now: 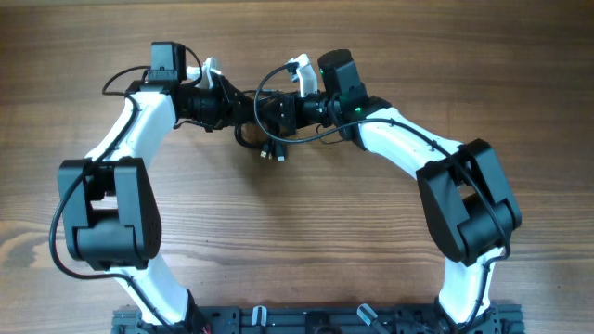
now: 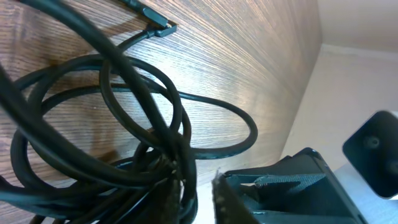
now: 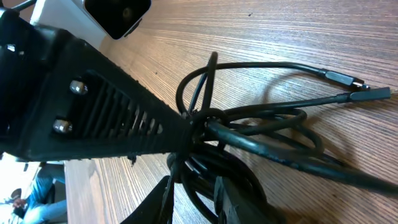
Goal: Untangle cables
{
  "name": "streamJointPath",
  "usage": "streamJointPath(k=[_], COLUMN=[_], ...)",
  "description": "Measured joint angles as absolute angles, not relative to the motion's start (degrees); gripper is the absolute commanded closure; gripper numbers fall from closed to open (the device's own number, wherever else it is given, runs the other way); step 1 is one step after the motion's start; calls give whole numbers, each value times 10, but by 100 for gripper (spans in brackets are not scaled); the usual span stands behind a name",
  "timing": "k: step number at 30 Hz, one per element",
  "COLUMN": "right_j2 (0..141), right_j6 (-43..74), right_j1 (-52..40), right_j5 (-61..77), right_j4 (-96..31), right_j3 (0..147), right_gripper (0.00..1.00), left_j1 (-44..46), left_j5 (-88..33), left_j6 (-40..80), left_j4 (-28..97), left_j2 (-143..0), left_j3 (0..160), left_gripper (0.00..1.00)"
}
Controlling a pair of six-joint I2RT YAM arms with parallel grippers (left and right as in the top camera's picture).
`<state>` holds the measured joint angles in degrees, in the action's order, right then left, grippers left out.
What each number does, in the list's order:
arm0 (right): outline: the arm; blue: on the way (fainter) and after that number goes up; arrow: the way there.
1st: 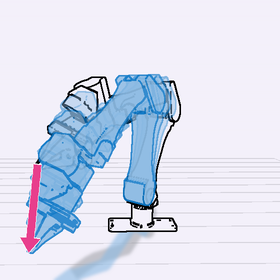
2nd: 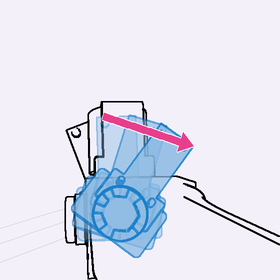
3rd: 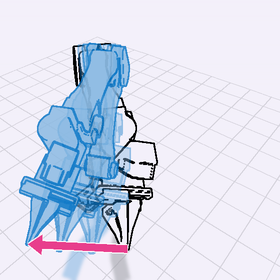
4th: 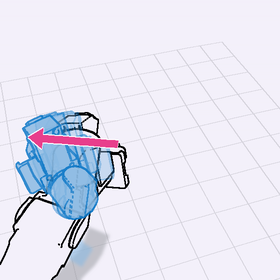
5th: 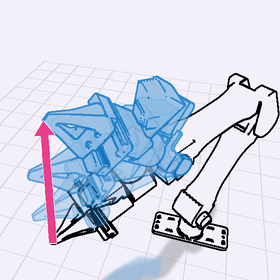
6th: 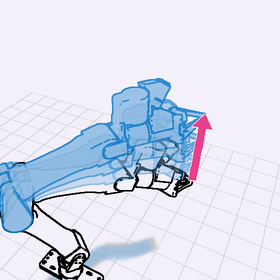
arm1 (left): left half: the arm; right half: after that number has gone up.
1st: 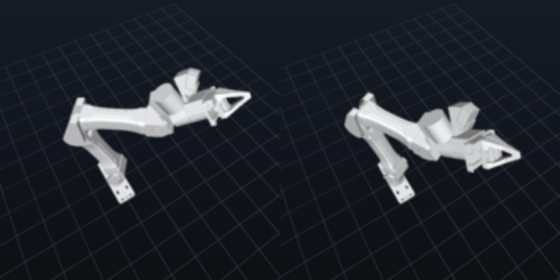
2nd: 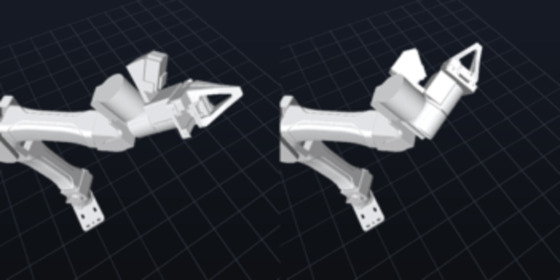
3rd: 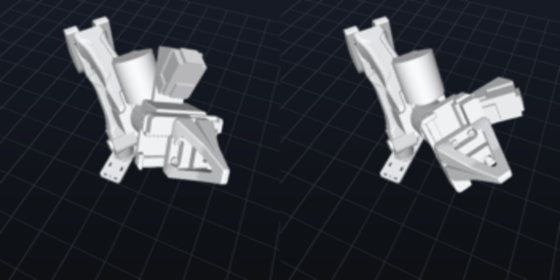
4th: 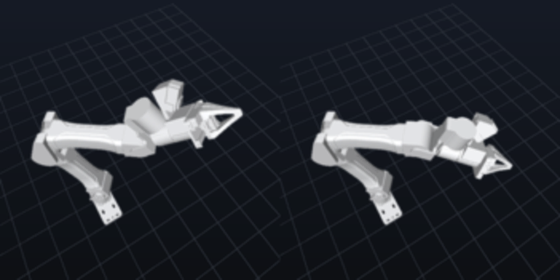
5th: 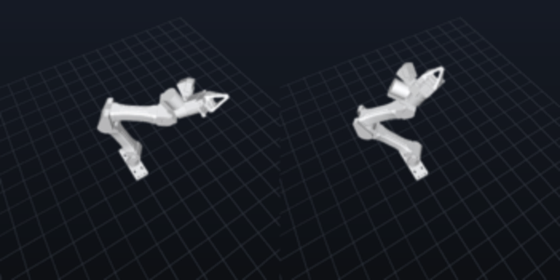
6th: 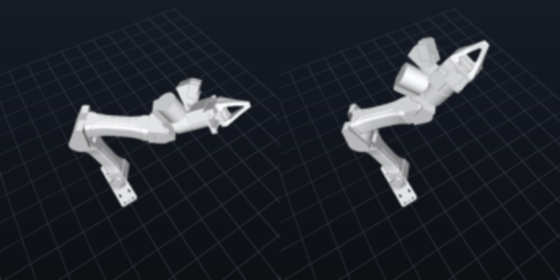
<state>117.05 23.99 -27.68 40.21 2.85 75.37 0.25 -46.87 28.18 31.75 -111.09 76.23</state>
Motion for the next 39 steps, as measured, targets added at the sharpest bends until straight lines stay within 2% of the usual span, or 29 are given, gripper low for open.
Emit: streamJointPath(k=[2, 4, 5, 18, 22, 30, 33, 34, 38, 39], right_j2=[1171, 1171, 1171, 1171, 1171, 1171, 1171, 1171, 1171, 1171], right_j6=[240, 240, 240, 240, 240, 240, 240, 240, 240, 240], right_j1=[-277, -277, -277, -277, -277, -277, -277, -277, -277, -277], right_j5=[402, 402, 402, 402, 402, 402, 402, 402, 402, 402], right_j4=[29, 29, 29, 29, 29, 29, 29, 29, 28, 28], right_j3=[754, 754, 754, 754, 754, 754, 754, 754, 754, 754], right_gripper=[76, 76, 76, 75, 75, 75, 75, 75, 75, 75], left_j1=[3, 3, 3, 2, -7, -22, -22, -22, -22, -22], left_j5=[-464, -460, -457, -444, -443, -443, -441, -441, -439, -440], left_j6=[281, 281, 281, 284, 293, 297, 298, 300, 303, 304], left_j4=[318, 317, 317, 317, 317, 317, 317, 317, 311, 304], left_j2=[-1111, -1111, -1111, -1111, -1111, -1111, -1111, -1111, -1111, -1111], left_j3=[762, 762, 762, 762, 762, 762, 762, 762, 762, 762], left_gripper=[68, 75, 76, 75, 82, 81, 68, 71, 96, 96])
